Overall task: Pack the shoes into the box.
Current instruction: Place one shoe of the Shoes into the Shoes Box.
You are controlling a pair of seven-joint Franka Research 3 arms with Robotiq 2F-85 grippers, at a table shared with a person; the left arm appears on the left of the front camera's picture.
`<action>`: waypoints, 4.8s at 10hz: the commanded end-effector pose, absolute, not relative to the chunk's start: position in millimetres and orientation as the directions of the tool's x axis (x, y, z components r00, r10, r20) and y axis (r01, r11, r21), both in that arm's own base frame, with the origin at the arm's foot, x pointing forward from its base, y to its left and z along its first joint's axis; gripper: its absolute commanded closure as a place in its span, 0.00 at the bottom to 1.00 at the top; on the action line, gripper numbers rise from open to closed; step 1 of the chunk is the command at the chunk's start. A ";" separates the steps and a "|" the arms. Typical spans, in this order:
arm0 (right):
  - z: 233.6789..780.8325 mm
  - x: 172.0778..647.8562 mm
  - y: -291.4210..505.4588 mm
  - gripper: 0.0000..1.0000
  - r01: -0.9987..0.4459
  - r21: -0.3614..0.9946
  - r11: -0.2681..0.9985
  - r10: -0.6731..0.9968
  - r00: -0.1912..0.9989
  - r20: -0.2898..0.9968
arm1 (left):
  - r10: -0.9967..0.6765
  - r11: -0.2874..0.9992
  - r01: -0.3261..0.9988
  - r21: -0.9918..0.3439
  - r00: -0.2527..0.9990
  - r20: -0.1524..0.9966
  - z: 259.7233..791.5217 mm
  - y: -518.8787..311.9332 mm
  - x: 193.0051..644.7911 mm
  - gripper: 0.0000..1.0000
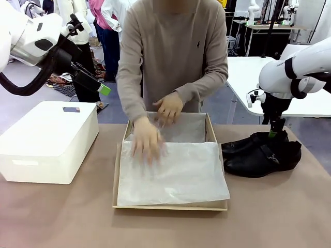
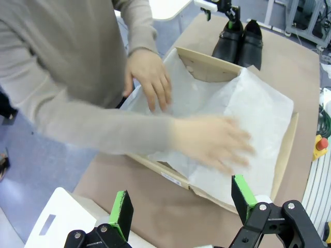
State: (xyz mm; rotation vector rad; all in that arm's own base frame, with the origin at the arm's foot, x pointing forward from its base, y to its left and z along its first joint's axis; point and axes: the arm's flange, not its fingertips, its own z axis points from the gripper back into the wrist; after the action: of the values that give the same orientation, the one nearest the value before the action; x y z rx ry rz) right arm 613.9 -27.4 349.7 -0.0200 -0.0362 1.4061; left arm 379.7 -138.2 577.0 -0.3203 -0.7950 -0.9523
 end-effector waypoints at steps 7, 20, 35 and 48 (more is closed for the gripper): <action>335.4 616.2 -27.9 0.19 -0.988 0.024 0.153 0.986 0.154 0.056 | -0.597 0.549 0.832 0.081 0.323 0.735 577.3 -136.1 380.6 0.00; 338.7 618.4 -29.6 1.00 -0.976 0.085 0.199 0.977 0.205 0.063 | -0.597 0.549 0.832 0.081 0.323 0.735 577.3 -136.1 380.6 0.00; 521.5 571.7 15.7 1.00 -0.941 0.079 0.329 0.944 0.325 -0.061 | -0.597 0.549 0.832 0.081 0.323 0.735 577.3 -136.1 380.6 0.00; 551.6 581.2 120.4 1.00 -0.924 0.187 0.335 0.942 0.336 -0.026 | -0.597 0.549 0.832 0.081 0.323 0.735 577.3 -136.1 380.6 0.00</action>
State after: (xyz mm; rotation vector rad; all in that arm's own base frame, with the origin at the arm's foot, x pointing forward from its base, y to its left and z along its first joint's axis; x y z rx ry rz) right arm 568.3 105.6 540.9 0.1353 0.1189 1.2466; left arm 379.9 -137.8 577.0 -0.3197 -0.7950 -0.9511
